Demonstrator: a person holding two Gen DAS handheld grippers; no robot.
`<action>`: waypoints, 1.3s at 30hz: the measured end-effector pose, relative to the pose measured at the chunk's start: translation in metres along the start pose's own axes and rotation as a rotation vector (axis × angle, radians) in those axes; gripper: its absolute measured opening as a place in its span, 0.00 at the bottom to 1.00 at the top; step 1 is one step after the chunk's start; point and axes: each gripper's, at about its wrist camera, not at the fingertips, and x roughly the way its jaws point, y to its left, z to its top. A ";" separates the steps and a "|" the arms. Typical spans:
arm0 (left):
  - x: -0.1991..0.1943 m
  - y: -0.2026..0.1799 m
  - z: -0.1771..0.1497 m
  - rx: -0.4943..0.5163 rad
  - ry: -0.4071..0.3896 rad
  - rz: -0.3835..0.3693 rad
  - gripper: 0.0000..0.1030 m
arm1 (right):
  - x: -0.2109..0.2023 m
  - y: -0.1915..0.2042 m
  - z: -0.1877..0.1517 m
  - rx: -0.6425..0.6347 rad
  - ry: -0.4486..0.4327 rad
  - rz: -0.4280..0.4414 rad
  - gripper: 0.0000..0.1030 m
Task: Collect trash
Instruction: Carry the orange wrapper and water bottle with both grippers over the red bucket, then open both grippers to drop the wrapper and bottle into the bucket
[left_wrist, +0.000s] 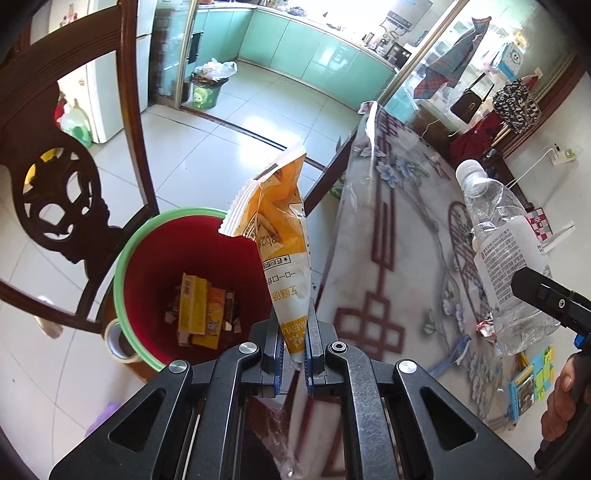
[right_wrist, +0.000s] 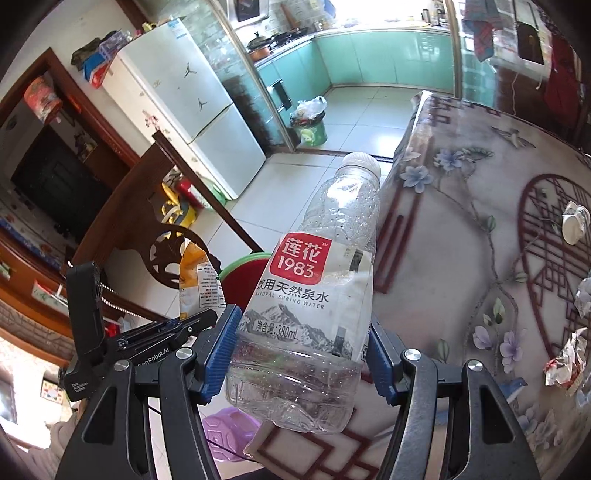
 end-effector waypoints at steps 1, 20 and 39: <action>0.002 0.003 -0.002 -0.009 0.007 0.003 0.08 | 0.005 0.001 0.000 -0.004 0.011 0.001 0.61; 0.019 0.043 -0.003 -0.103 0.054 0.060 0.08 | 0.101 0.048 0.007 -0.196 0.181 0.119 0.61; -0.019 0.027 -0.017 -0.142 -0.051 0.132 0.70 | 0.090 0.029 -0.011 -0.139 0.100 0.135 0.69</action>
